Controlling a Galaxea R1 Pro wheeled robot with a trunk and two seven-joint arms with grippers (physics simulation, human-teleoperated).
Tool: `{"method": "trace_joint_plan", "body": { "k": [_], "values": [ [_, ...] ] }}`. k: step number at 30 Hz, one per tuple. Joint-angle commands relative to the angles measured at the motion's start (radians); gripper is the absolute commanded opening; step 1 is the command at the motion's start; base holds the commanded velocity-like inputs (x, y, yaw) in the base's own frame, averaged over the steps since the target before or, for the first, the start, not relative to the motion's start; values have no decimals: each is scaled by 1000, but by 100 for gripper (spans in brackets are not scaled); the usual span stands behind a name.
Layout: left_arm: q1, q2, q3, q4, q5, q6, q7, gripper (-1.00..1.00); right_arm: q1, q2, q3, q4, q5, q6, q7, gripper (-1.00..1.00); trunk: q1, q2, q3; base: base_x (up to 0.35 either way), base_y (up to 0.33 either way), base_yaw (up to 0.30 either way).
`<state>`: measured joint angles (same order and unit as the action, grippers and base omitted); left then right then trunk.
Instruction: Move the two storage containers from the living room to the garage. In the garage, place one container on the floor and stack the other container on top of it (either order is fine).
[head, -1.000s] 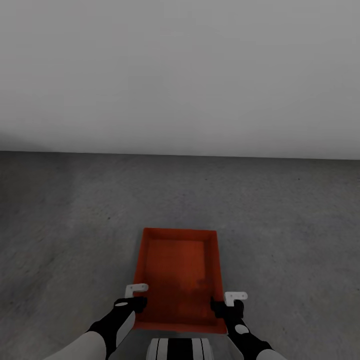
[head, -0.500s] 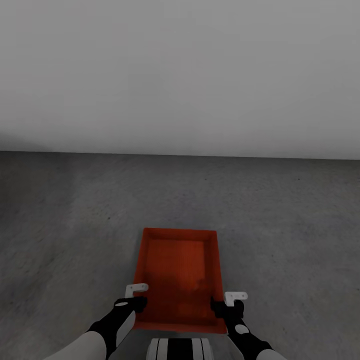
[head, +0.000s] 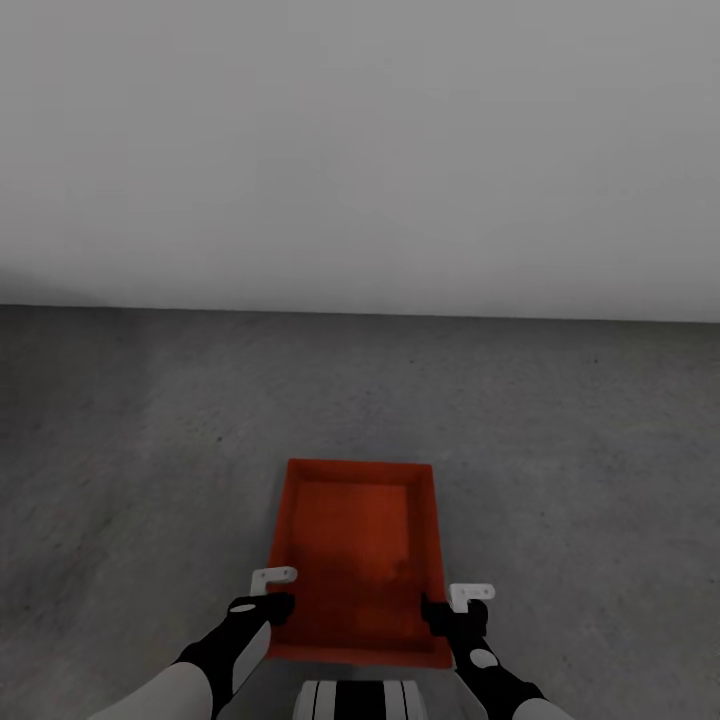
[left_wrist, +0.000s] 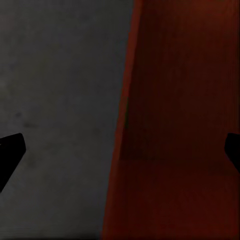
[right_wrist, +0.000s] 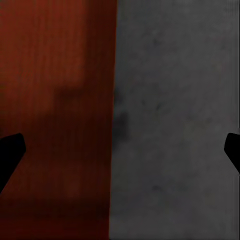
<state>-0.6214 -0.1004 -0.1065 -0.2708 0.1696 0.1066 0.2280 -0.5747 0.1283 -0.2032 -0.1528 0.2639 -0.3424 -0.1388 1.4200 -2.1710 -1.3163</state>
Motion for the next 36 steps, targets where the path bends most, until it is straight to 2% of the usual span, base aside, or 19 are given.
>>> {"method": "trace_joint_plan", "body": {
  "k": [1, 6, 30, 36],
  "values": [
    [0, 0, -9, -2, 10, 5, 7, 100, -1, 0, -7, 1, 11, -3, -4, 100, -4, 7, 3, 0, 0, 0],
    [0, 0, -9, -2, 10, 5, 7, 100, -1, 0, -7, 1, 11, -3, -4, 100, -23, 42, 18, 0, 0, 0],
    [0, 0, -9, -2, 10, 5, 8, 100, -1, 1, -7, 1, 9, -3, -4, 100, -23, 42, 18, 0, 0, 0],
    [0, 1, -9, -2, 10, 5, 8, 100, -1, 1, -7, 1, 9, -3, -4, 100, -46, 84, 37, 0, 0, 0]
  ]
}}
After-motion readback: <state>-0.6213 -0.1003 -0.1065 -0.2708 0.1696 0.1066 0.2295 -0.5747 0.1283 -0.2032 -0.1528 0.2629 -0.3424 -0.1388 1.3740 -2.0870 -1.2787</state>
